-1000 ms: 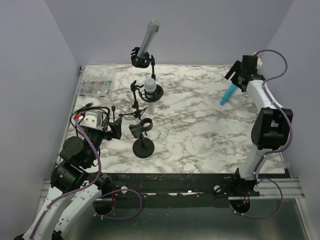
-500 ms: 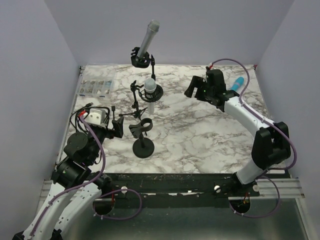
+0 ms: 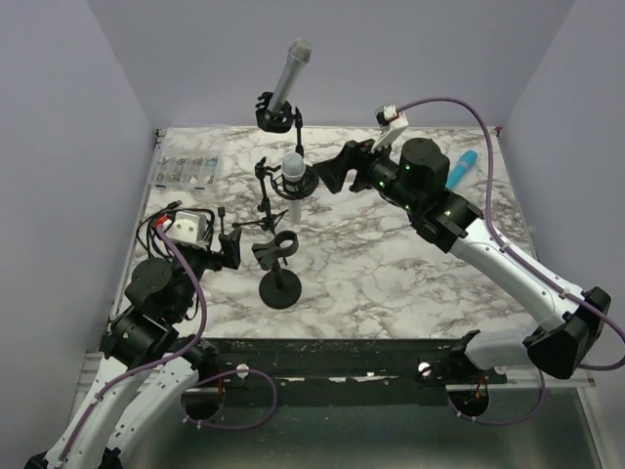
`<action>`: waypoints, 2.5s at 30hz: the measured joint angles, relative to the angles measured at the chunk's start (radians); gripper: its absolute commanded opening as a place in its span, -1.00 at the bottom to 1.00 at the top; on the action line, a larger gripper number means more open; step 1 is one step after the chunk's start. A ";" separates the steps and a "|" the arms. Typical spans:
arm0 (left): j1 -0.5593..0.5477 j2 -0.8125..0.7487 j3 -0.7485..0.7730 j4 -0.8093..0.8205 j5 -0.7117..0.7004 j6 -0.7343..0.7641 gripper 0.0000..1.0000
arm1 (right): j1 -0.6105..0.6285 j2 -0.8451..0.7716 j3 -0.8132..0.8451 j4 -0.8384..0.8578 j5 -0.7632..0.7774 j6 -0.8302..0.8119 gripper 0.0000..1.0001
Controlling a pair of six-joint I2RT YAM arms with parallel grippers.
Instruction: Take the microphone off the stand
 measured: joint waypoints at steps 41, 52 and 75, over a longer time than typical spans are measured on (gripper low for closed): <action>0.001 0.017 0.000 0.000 0.000 0.000 0.97 | 0.257 0.383 0.372 -0.174 0.384 -0.259 -0.38; 0.001 0.017 0.000 0.000 0.000 0.000 0.97 | 0.265 0.386 0.581 -0.201 0.384 -0.305 -0.67; 0.010 0.010 0.000 0.000 0.000 0.000 0.97 | 0.265 0.110 0.461 0.109 0.369 -0.346 -0.97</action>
